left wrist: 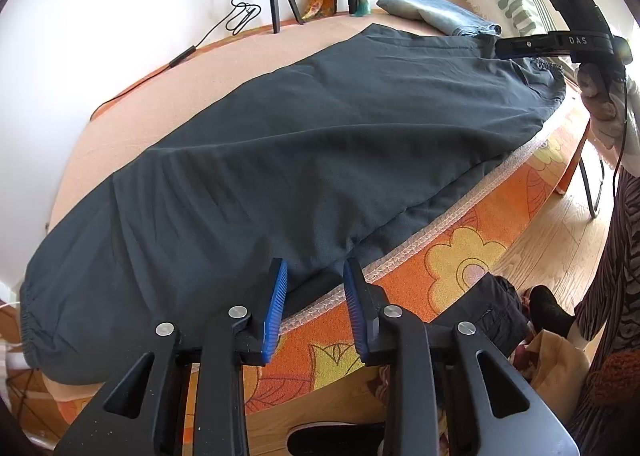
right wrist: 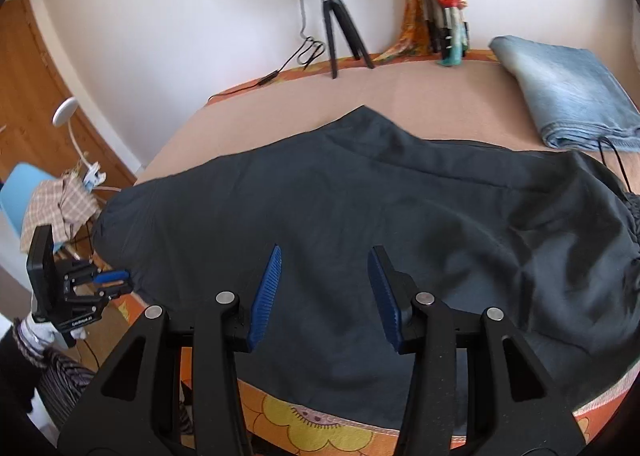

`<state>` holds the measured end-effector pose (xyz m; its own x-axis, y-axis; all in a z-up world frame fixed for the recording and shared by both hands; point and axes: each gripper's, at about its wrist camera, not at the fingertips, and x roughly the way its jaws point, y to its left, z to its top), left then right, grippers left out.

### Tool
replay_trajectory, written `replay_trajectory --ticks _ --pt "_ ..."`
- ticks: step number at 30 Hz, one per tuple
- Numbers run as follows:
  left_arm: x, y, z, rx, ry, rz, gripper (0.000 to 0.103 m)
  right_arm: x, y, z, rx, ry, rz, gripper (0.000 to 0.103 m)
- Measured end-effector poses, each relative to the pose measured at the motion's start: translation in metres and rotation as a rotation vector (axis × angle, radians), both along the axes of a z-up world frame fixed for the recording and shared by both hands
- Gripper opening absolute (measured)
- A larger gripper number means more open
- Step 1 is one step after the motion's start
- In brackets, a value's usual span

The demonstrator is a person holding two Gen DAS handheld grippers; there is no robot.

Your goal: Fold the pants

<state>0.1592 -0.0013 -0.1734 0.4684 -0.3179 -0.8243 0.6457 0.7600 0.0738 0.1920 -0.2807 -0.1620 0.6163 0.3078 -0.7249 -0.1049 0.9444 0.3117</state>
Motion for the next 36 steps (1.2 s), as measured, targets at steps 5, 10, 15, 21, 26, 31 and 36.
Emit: replay_trajectory --ticks 5,10,15,21,26,31,36 --pt "0.008 -0.01 -0.007 0.037 -0.012 -0.004 0.026 -0.004 0.079 -0.016 -0.041 0.03 0.286 0.051" --pt "0.003 -0.011 0.001 0.042 -0.034 -0.034 0.001 -0.017 0.142 -0.033 -0.172 0.027 0.457 0.051" --pt "-0.008 0.001 0.006 0.005 -0.018 -0.046 0.001 -0.015 0.143 -0.025 -0.14 0.014 0.482 0.051" --pt "-0.009 0.023 0.02 -0.088 0.004 0.035 0.008 0.03 0.09 0.016 -0.102 -0.065 0.323 0.074" --pt "0.006 0.07 0.033 -0.225 0.027 0.259 0.054 0.09 0.03 0.022 -0.134 -0.048 0.136 0.082" --pt "0.027 0.147 0.025 -0.409 0.089 0.615 0.061 0.139 -0.024 -0.006 -0.119 0.044 -0.013 0.083" --pt "0.037 0.232 0.007 -0.554 0.123 0.993 0.061 0.156 -0.048 -0.034 -0.07 0.128 -0.088 0.083"
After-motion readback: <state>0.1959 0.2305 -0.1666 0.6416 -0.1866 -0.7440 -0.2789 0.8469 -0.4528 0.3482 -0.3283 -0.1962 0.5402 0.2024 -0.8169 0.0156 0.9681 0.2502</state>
